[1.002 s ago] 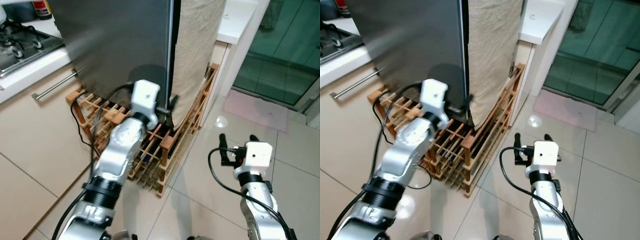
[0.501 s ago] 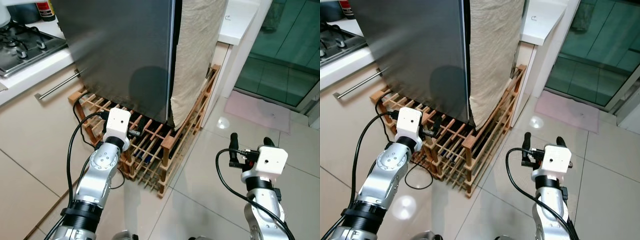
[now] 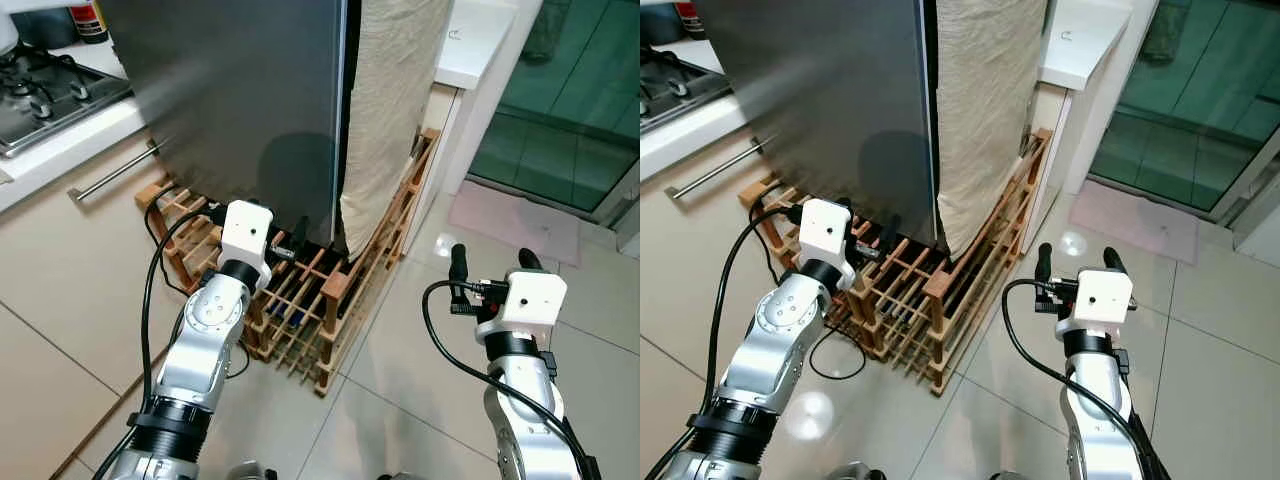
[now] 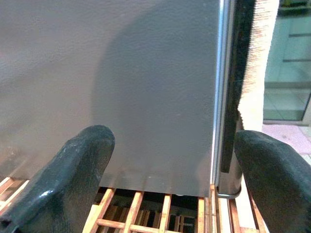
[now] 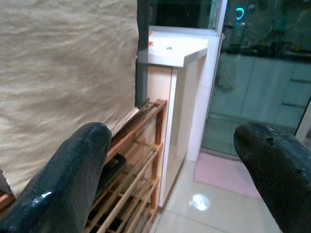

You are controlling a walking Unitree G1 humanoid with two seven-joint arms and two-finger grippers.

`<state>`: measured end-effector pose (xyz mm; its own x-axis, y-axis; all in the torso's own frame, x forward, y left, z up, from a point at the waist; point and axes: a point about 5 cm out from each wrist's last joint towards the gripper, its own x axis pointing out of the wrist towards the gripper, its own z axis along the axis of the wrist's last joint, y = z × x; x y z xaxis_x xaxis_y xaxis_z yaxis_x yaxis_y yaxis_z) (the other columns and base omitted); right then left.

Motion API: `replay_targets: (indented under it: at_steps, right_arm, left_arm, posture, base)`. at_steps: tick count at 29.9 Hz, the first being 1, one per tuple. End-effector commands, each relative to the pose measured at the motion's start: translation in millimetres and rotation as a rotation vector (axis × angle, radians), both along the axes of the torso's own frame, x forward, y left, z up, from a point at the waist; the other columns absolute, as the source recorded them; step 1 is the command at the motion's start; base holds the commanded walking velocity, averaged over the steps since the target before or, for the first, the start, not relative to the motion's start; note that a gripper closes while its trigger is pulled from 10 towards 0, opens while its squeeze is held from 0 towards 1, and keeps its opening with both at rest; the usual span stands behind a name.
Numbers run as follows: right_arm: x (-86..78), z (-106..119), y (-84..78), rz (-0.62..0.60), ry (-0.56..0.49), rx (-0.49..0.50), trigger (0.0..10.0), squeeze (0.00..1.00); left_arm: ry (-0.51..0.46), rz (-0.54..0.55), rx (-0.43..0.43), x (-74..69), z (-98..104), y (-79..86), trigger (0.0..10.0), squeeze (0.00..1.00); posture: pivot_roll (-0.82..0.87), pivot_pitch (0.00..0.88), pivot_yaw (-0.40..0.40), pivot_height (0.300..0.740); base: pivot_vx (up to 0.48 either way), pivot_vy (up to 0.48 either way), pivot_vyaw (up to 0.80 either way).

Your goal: Restocking fridge

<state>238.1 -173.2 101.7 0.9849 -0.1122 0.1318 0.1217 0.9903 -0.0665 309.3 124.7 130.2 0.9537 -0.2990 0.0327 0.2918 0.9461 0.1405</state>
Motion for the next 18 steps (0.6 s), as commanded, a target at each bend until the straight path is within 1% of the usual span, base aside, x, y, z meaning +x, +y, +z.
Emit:
replay_targets:
  at_steps: [1, 4, 6, 8, 11, 18]
  right_arm:
    - [-1.3, -6.2, -2.0, -0.009, 0.040, 0.005, 10.0, 0.00]
    - [-0.9, -6.5, -1.6, -0.010, 0.042, 0.003, 10.0, 0.00]
    - [-0.8, -6.4, -1.7, -0.010, 0.043, 0.003, 10.0, 0.00]
    - [-2.1, -8.5, -1.8, -0.008, 0.050, 0.001, 10.0, 0.00]
    - [-1.6, -10.5, -2.5, -0.014, 0.057, 0.003, 10.0, 0.00]
    - [1.5, -9.7, 1.3, -0.001, 0.056, 0.004, 10.0, 0.00]
  left_arm:
    - [-0.020, -0.024, 0.004, 1.6, 7.3, -4.4, 10.0, 0.00]
    - [-0.003, -0.024, -0.012, 3.9, 6.4, -3.1, 10.0, 0.00]
    - [-0.002, -0.025, -0.008, 5.8, 7.0, -2.7, 10.0, 0.00]
    - [-0.006, -0.037, 0.017, 8.5, 7.3, -4.9, 10.0, 0.00]
    - [-0.003, -0.037, 0.014, 10.2, 7.3, -6.6, 10.0, 0.00]
    - [-0.007, -0.041, 0.020, 12.6, 9.3, -7.7, 10.0, 0.00]
  posture:
    - [0.05, 0.018, 0.013, 0.736]
    - [0.04, 0.021, 0.015, 0.736]
    - [0.04, 0.019, 0.016, 0.736]
    - [0.03, 0.010, 0.020, 0.736]
    - [0.04, 0.008, 0.021, 0.736]
    - [0.04, 0.010, 0.021, 0.736]
  base:
    - [0.000, 0.000, -0.73]
    - [0.000, 0.000, -0.70]
    - [0.000, 0.000, -0.69]
    - [0.000, 0.000, -0.68]
    - [0.000, 0.000, -0.68]
    - [0.000, 0.000, -0.66]
